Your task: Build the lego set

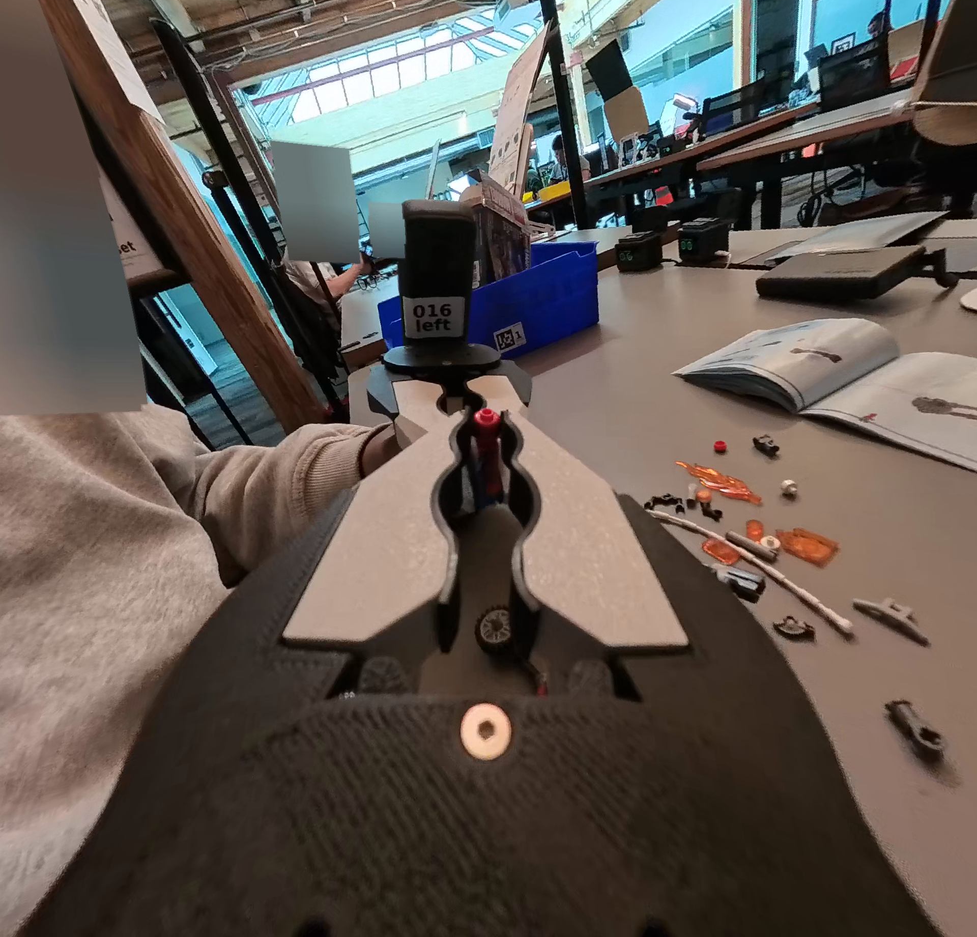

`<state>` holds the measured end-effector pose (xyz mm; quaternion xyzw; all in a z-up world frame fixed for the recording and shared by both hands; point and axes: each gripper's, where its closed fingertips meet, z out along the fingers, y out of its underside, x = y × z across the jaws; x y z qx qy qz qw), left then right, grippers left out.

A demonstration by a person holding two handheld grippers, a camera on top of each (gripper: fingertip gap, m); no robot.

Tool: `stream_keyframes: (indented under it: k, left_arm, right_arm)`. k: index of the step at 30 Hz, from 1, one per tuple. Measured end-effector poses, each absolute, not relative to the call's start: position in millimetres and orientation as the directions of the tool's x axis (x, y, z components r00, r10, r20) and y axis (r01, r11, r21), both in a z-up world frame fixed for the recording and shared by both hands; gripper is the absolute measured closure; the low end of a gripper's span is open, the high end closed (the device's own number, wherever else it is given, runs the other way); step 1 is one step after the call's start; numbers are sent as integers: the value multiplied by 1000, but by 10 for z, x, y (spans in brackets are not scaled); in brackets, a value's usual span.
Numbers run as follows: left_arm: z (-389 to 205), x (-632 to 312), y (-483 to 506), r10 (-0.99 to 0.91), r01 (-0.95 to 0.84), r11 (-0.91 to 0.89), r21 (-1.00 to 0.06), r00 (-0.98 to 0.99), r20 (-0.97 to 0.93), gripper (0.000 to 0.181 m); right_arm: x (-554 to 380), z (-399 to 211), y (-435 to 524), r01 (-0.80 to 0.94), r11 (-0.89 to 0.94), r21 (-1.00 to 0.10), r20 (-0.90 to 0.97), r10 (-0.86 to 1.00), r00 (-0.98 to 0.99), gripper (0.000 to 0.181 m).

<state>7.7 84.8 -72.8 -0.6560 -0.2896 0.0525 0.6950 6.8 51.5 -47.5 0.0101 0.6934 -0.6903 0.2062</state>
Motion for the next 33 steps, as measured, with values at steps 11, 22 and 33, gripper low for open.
stream_keyframes:
  k: [11, 22, 33]
  left_arm:
    - [-758, -55, 698, 577, 272, 120, -955, 764, 289, 177]
    - [-899, -224, 555, 813, 70, -319, -945, 533, -235, 177]
    - [-954, -258, 547, 783, 36, -512, -858, 431, -449, 177]
  right_arm:
    - [-100, -472, 559, 395, 45, -918, -394, -229, -890, 157]
    - [-162, -552, 508, 448, 78, -891, -454, -143, -879, 154]
    - [-171, -640, 521, 479, 145, -866, -495, -106, -863, 172]
